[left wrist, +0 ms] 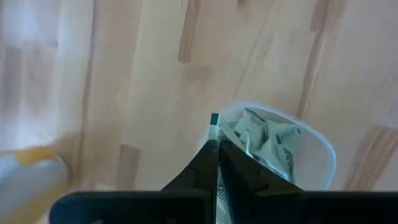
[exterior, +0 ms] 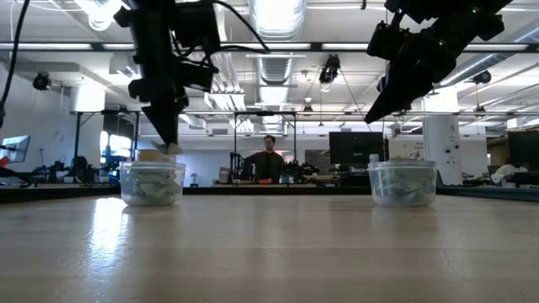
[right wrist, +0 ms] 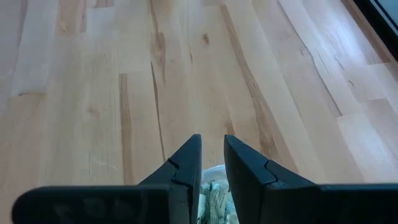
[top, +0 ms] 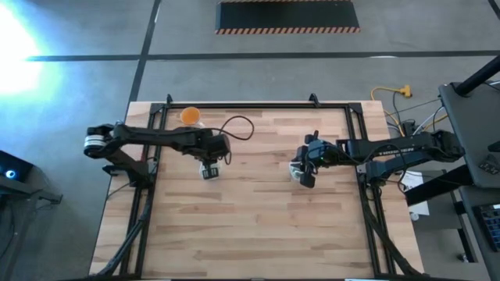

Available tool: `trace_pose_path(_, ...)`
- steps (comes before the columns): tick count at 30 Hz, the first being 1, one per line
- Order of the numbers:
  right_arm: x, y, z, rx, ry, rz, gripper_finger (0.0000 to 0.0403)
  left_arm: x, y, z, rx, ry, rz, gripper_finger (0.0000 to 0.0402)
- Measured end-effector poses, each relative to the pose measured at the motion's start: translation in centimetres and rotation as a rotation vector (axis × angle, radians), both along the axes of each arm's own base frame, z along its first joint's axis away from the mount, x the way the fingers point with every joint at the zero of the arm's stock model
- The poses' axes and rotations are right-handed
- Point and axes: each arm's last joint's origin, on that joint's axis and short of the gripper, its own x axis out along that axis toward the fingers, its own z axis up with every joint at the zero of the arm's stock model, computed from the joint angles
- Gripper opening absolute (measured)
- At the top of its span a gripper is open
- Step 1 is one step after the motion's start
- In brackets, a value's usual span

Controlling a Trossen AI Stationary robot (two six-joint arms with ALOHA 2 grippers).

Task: Pick and place Stevia / Truvia into bins
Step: Put the stevia packet into the left transparent container

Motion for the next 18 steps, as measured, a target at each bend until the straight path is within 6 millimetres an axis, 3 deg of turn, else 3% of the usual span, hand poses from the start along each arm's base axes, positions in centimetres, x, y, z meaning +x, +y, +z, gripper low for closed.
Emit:
trace_pose_path(10, 0.1, 0.0, 0.0, -0.001, -0.009, 0.0, 0.0059, -1.2, -0.4, -2.5, -0.08, -0.048, 0.012, 0.0)
trace_pose_path(18, 0.0, 0.0, 0.0, 0.0, -0.007, 0.0, 0.0057, -0.9, -0.4, -3.1, -0.084, -0.028, 0.015, 0.0)
